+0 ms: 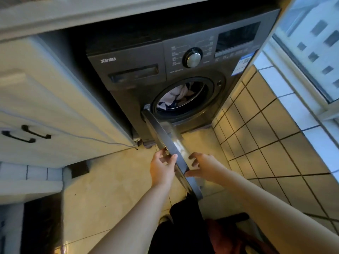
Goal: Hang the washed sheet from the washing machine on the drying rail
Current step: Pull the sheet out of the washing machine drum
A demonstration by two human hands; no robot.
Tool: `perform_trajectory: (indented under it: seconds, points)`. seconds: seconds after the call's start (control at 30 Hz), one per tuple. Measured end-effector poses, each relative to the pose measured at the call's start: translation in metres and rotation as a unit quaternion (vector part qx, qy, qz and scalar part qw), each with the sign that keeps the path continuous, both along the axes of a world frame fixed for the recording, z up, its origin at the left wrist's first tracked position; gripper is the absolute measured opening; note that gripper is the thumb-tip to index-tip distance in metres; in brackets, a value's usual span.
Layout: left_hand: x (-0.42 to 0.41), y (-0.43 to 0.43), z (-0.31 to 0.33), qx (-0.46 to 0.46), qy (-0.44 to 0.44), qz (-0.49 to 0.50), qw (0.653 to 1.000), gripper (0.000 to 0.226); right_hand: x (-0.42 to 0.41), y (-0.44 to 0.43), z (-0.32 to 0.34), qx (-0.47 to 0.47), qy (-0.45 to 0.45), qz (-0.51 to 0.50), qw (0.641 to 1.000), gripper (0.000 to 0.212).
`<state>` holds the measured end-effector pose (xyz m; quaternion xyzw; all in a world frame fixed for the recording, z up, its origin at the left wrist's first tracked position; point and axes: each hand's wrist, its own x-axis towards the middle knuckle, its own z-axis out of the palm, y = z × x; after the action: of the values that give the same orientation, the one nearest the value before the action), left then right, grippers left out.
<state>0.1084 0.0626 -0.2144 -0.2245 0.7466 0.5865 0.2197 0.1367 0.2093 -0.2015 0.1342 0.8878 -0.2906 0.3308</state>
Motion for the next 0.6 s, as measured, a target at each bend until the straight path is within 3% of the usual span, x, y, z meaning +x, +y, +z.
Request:
perform_trajectory:
  seconds: [0.07,0.13,0.6]
  points:
    - [0.001,-0.022,0.001,-0.010,0.006,-0.008,1.000,0.034,0.005,-0.022,-0.003,-0.032,-0.007,-0.042,0.999,0.083]
    - [0.003,-0.041,0.001,-0.026,0.020,-0.012,0.999,0.036,0.008,-0.044,-0.007,-0.067,-0.024,-0.057,0.996,0.089]
    - [-0.003,-0.137,0.008,-0.098,0.081,-0.048,0.991,0.025,0.009,-0.153,-0.020,-0.105,0.011,-0.070,0.992,0.074]
